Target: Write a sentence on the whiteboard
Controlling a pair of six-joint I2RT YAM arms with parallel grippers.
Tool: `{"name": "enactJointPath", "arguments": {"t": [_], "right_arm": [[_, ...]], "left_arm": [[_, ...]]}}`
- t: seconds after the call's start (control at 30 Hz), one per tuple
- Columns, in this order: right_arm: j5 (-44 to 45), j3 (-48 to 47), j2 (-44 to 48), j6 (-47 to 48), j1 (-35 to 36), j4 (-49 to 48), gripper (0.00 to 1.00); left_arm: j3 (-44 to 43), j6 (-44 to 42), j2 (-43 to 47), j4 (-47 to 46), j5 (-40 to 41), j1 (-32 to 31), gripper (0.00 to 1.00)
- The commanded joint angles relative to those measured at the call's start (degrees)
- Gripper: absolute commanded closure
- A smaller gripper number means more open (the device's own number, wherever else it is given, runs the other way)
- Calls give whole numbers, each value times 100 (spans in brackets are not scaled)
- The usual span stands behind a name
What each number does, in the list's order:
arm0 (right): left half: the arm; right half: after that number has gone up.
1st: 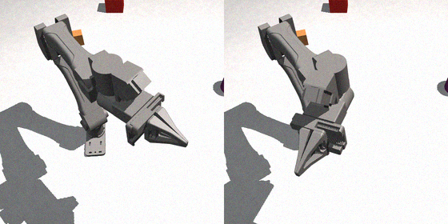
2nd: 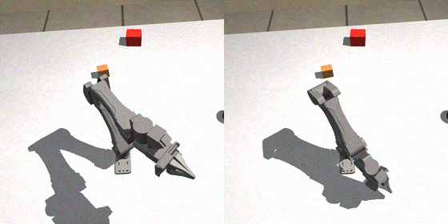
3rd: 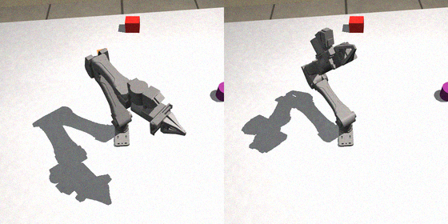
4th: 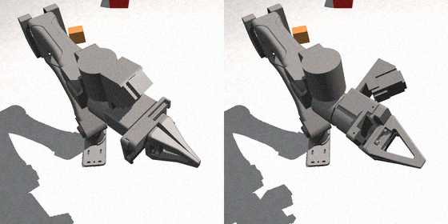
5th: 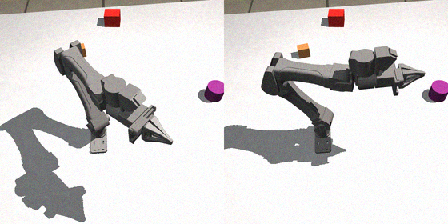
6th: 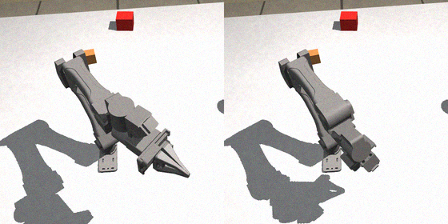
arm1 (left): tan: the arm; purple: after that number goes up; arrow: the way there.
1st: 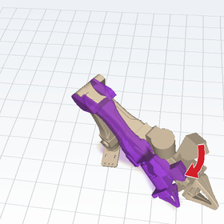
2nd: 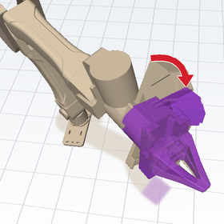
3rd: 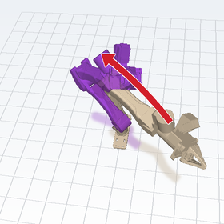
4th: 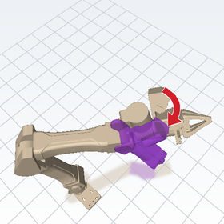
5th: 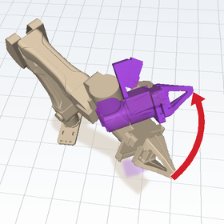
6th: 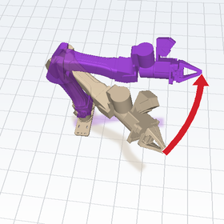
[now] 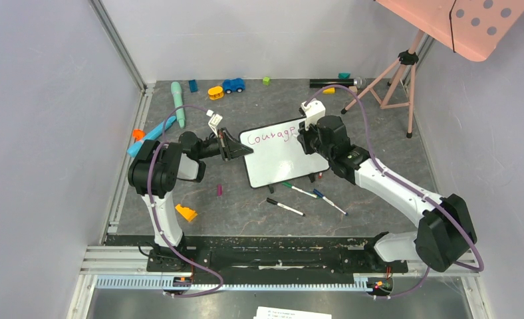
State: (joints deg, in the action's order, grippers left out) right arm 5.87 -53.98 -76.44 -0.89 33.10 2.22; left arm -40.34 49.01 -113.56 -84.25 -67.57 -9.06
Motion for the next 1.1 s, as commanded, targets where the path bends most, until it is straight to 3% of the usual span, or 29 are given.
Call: {"name": "enactJointPath", "arguments": {"t": [0.0,0.47,0.7,1.07], "right_arm": [[284,52,95,40,-31,36,100],[441,-103,373,36,-37,41,100],[208,239,993,38,-32,-93,100],[551,966,1609,-86,-32,-177,100]], "left_arm": [[-124,3,22,-496,-205,-34,98],[-117,14,25,-497,-204,-34,98],[-108,-1,37,-497,-204,-34,98],[-106,-14,72,-496,-198,-39,98]]}}
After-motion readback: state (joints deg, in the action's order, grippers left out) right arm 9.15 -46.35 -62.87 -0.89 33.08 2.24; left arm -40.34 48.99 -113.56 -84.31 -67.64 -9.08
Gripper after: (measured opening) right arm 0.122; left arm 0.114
